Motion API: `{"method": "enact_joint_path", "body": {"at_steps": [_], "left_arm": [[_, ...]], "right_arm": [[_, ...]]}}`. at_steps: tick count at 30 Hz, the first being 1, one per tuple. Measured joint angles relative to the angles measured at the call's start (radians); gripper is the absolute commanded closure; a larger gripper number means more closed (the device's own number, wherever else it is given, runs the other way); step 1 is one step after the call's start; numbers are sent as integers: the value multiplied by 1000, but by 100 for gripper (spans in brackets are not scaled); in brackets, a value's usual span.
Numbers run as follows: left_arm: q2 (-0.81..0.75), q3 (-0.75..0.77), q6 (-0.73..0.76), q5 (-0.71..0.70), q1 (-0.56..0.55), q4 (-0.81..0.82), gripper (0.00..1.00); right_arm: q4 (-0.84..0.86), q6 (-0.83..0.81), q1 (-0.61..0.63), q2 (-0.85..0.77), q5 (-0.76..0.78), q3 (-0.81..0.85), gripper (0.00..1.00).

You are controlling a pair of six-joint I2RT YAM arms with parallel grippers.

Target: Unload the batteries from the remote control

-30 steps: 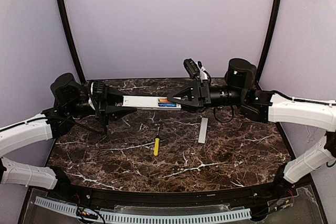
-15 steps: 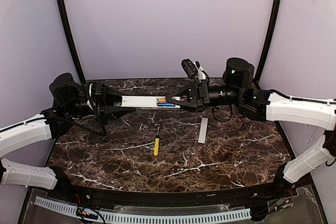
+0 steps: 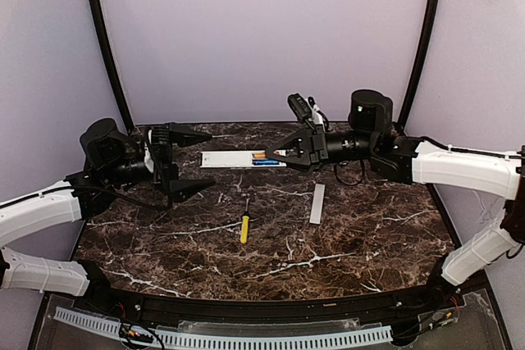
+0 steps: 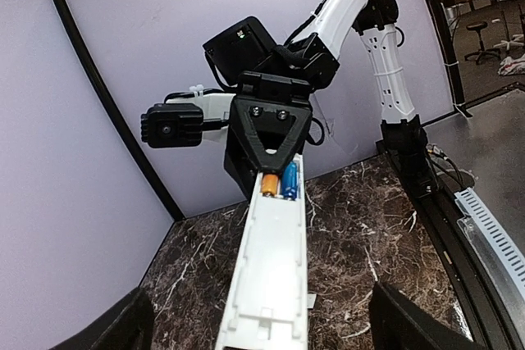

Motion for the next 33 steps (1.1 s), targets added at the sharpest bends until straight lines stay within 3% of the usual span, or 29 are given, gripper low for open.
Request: {"method": "enact_joint_path", "body": {"at_steps": [4, 8, 16, 23, 33], "left_arm": [[0, 0, -60, -27, 0, 1, 8], [19, 34, -178, -102, 0, -28, 16], [140, 348, -455, -216, 0, -296, 19], [158, 423, -636, -174, 0, -465, 16], [167, 422, -792, -5, 0, -460, 17]], "right_arm": [[-3, -24, -53, -5, -16, -15, 100], [-24, -61, -105, -24, -33, -34, 100], [-46, -148, -153, -93, -65, -37, 100], [-33, -192, -160, -101, -108, -47, 100], [47, -198, -164, -56, -170, -47, 100]]}}
